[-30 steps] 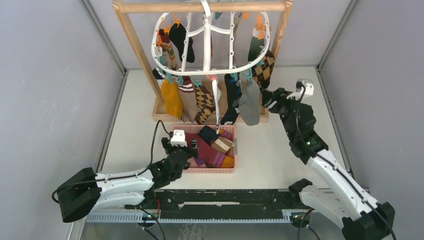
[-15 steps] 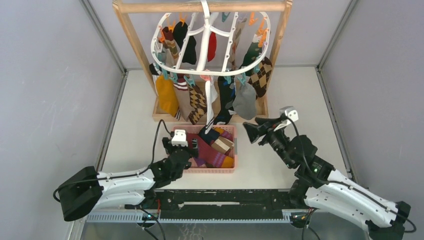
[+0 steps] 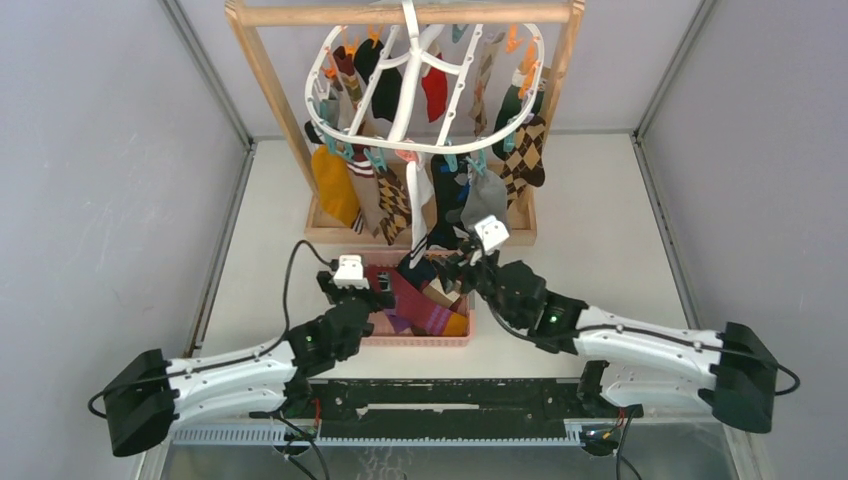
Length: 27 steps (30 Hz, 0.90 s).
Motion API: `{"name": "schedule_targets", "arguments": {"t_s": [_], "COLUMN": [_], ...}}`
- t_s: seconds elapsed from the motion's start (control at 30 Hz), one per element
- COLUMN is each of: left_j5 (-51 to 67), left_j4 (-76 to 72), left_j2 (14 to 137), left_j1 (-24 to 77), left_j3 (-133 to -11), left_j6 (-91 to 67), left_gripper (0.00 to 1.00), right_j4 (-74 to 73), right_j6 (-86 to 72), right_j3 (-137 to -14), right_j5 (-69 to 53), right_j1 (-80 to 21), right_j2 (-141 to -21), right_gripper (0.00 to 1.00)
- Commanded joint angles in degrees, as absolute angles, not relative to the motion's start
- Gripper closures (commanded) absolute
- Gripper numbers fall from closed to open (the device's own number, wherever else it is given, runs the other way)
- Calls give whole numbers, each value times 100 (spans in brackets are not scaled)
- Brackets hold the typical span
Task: Remove the socks clipped to the hanger
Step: Adjust the hanger on the clothesline, then remove the sock from the hanger.
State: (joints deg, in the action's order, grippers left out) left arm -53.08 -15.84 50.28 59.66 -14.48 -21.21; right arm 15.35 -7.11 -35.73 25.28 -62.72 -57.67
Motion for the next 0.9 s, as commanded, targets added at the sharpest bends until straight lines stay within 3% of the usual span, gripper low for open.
{"name": "schedule_targets", "arguments": {"t_s": [0.0, 0.3, 0.87], "left_j5": [-5571, -5641, -5690], "left_j4": [-1282, -1029, -1051], "left_j2": [4373, 3745, 3674], "left_j1": [6052, 6082, 6082], "left_j3": [-1789, -1767, -1667], "left_j6": [-1955, -1812, -1755], "left_gripper": [0, 0, 0], "right_j4": [2361, 2499, 2271], "right_j6": [-418, -473, -594], "right_j3": [-4244, -4914, -5502], "right_j5": [2999, 3331, 3203], "right_j1": [-6155, -5750, -5409], "right_j2": [-6345, -7289, -8048], "right_gripper": [29, 21, 20]}}
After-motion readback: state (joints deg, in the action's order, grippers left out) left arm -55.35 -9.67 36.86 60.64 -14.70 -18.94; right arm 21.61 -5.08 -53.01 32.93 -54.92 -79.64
